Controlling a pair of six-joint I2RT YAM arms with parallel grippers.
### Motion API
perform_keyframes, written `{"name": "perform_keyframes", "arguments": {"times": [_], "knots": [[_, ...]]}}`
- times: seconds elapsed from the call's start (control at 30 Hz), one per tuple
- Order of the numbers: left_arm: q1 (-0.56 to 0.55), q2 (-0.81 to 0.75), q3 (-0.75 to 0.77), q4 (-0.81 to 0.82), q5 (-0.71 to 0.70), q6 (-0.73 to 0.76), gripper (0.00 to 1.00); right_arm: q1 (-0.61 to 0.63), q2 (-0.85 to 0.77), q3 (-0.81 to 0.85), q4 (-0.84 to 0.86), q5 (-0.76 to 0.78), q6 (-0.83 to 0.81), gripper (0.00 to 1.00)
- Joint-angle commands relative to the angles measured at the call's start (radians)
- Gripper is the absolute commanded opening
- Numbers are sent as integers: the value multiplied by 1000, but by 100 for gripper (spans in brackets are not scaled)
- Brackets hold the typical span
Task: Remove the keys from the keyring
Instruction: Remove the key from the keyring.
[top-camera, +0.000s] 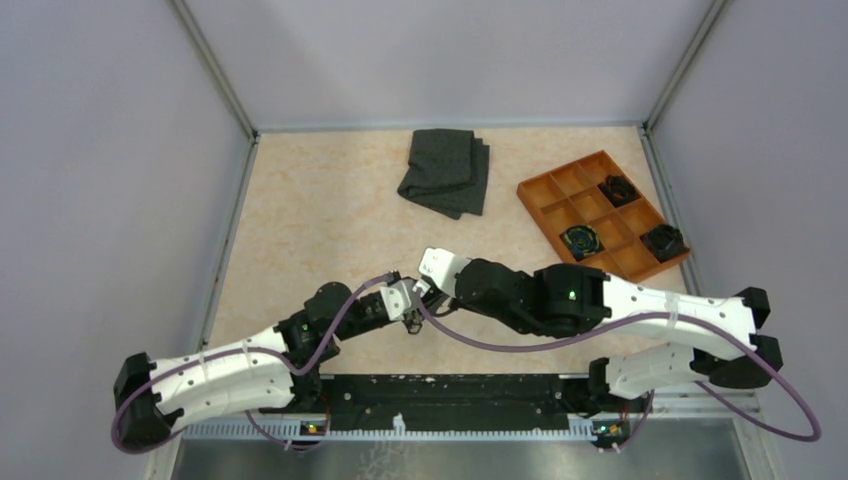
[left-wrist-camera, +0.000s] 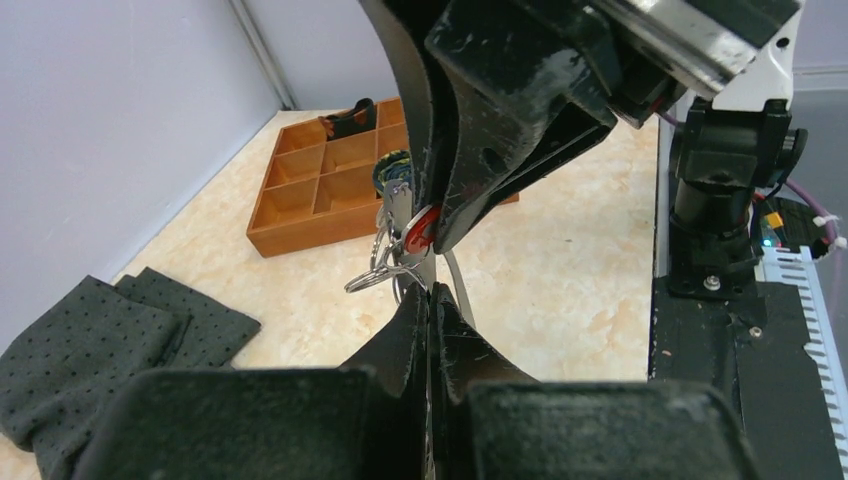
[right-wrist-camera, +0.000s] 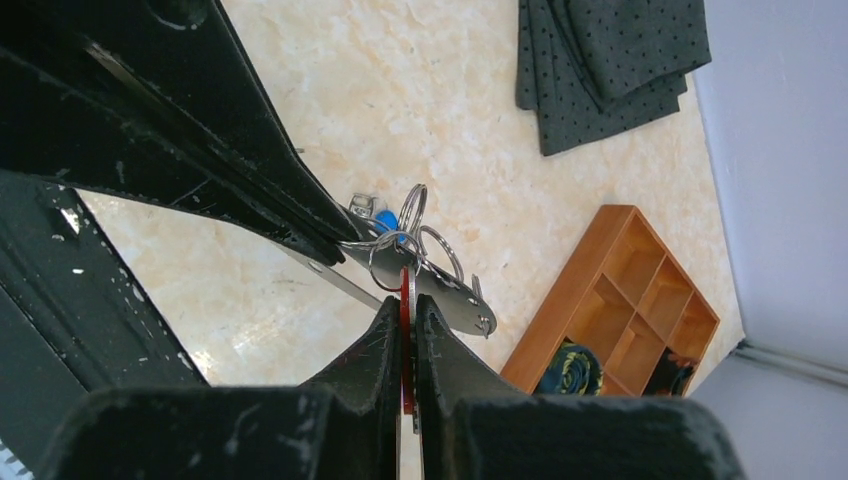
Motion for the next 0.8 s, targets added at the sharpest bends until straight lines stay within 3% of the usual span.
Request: {"name": "perform_keyframes", "arguments": {"times": [0.0,0.5,0.77], "knots": [[-6,-40,48,88,106,32,0,-10,20,-15,-60,94,19,0],[-6,-71,-35,260,123,-2,0,-12,3,-49,-18,243,66,0],[-6,-50,-52,261,51,-30,0,-12,-27,-31,36,213,60,0]]}}
